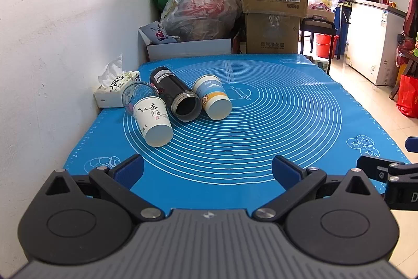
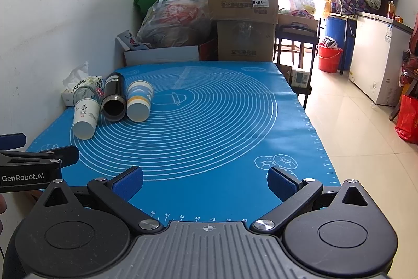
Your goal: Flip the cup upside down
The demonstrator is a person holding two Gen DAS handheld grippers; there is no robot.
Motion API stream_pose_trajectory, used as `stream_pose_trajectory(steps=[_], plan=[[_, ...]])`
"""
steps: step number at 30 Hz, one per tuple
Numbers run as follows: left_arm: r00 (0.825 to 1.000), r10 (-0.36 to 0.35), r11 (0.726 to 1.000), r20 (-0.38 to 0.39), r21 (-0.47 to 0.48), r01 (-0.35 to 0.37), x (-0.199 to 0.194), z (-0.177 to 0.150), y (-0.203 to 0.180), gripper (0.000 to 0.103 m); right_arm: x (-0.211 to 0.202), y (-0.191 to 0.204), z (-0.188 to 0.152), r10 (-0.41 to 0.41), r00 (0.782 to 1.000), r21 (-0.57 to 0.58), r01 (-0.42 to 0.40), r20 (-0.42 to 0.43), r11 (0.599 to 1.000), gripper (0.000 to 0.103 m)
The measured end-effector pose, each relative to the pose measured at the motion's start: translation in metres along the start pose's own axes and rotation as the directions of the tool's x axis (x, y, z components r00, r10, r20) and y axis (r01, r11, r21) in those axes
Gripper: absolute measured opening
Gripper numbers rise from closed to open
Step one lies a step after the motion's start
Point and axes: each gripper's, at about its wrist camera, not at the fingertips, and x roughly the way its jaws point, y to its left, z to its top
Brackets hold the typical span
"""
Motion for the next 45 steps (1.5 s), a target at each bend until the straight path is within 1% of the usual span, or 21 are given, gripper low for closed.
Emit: stream_pose_trajectory(steps=[45], plan=[[1.0, -0.012, 1.0, 0.005, -0.002, 0.012, 0.0003, -0.001, 0.0009, 0.103, 0.0002, 0.0002, -0.0002, 0.009, 1.0, -0.018, -0.01, -0.009, 1.0, 0.103]])
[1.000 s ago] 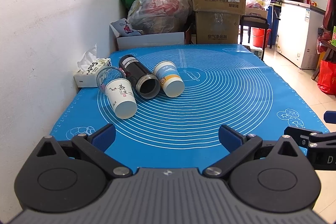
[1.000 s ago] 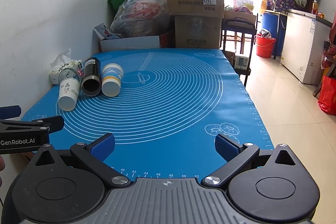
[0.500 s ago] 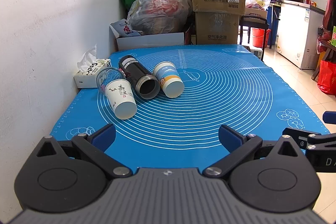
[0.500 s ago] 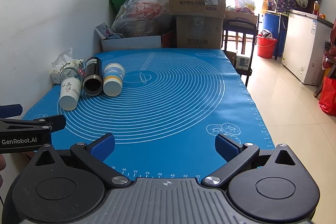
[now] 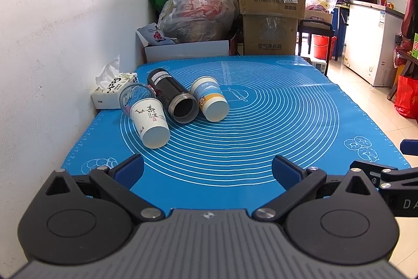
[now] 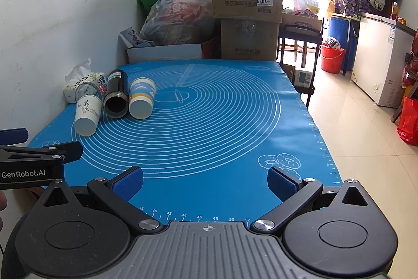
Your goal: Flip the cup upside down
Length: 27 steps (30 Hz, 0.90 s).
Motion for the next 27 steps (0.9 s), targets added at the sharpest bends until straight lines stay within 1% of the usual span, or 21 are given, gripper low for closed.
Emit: stream_pose_trajectory(steps=[22, 27], plan=[[1.0, -0.003, 1.0, -0.001, 0.002, 0.003, 0.0015, 0.0001, -0.0017, 0.103, 0.0006, 0.0014, 0.0011, 0.001, 1.0, -0.003, -0.001, 0.001, 1.0, 0.103], [1.0, 0.002, 1.0, 0.009, -0.018, -0.002, 0.0082, 0.0043, -0.0039, 0.103, 0.0033, -0.0025, 0.0066, -0.008, 1.0, -0.007, 0.008, 0.01, 1.0, 0.103]])
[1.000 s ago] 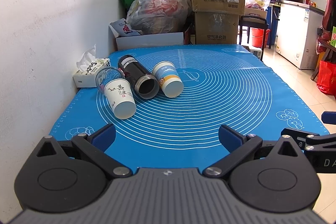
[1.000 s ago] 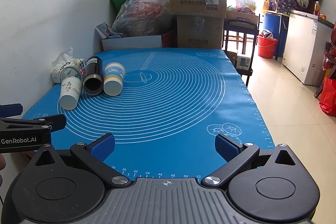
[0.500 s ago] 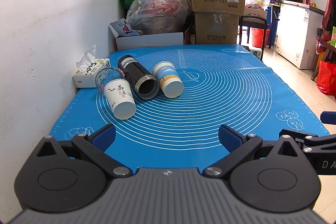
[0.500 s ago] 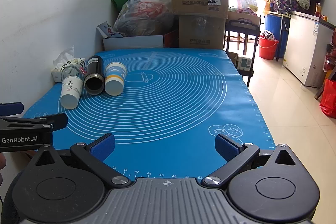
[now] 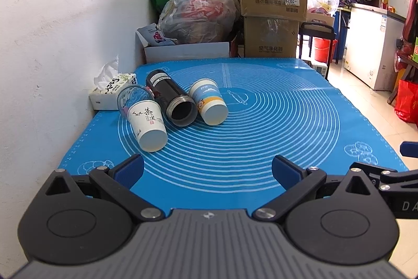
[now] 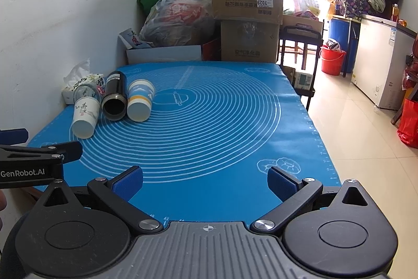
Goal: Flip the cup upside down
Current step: 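Move the right tool toward the sailboat paper cup lying on its side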
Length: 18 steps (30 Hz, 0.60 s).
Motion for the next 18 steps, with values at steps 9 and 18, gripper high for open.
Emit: stream_pose_trajectory(steps=[9, 18], plan=[[0.997, 0.055, 0.998, 0.047, -0.015, -0.054, 0.04, 0.027, -0.011, 0.103, 0.03, -0.026, 0.029, -0.035, 0.999, -0.002, 0.035, 0.029, 0.999, 0.103], [0.989, 0.139, 0.99, 0.042, -0.029, -0.138, 0.115, 0.061, -0.029, 0.103, 0.077, -0.056, 0.062, -0.063, 0.997, -0.001, 0.063, 0.039, 0.998, 0.103]])
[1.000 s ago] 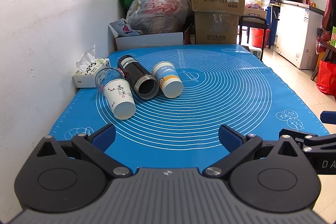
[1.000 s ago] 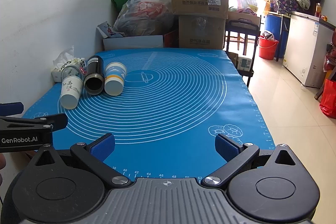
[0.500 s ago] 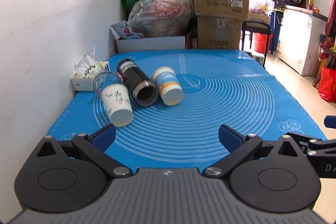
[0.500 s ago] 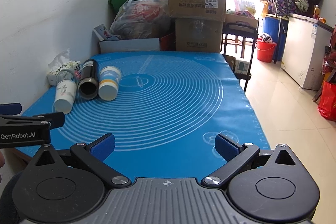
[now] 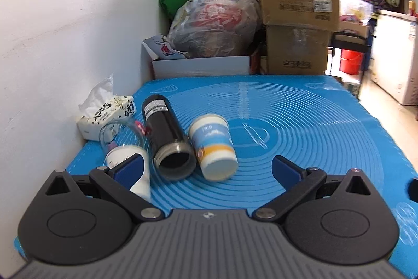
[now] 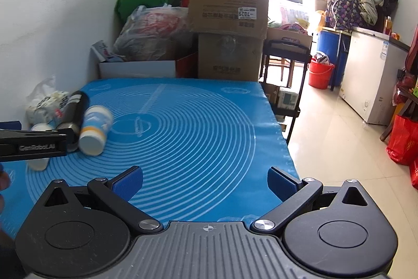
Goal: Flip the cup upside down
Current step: 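Move the right tool toward the sailboat paper cup lying on its side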
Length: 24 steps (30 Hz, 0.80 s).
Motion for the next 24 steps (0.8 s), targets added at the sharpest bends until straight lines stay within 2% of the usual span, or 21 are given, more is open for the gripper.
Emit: stream_pose_trajectory(steps=[5, 13, 16, 21, 24], plan=[[0.996, 0.09, 0.996, 0.014, 0.011, -0.09, 0.038, 0.007, -0.022, 0.103, 0.027, -0.017, 0.008, -0.008, 1.0, 0.022, 0.008, -0.008, 1.0, 0.103], [0.986, 0.162, 0.987, -0.033, 0.0, -0.162, 0.092, 0.006, -0.041, 0.102, 0.052, -0.026, 0.006, -0.014, 1.0, 0.022, 0.015, -0.019, 1.0, 0.103], [0.987, 0.147, 0.989, -0.066, -0.013, -0.149, 0.102, 0.003, -0.042, 0.102, 0.06, -0.026, 0.004, -0.017, 0.999, 0.021, 0.018, -0.031, 1.0, 0.103], [0.987, 0.146, 0.989, -0.06, 0.001, -0.147, 0.111, 0.002, -0.047, 0.102, 0.07, -0.022, 0.001, -0.018, 0.999, 0.023, 0.019, -0.05, 1.0, 0.103], [0.989, 0.116, 0.993, -0.087, -0.023, -0.118, 0.117, 0.002, -0.047, 0.102, 0.073, -0.019, -0.001, -0.021, 0.998, 0.016, 0.021, -0.058, 1.0, 0.103]])
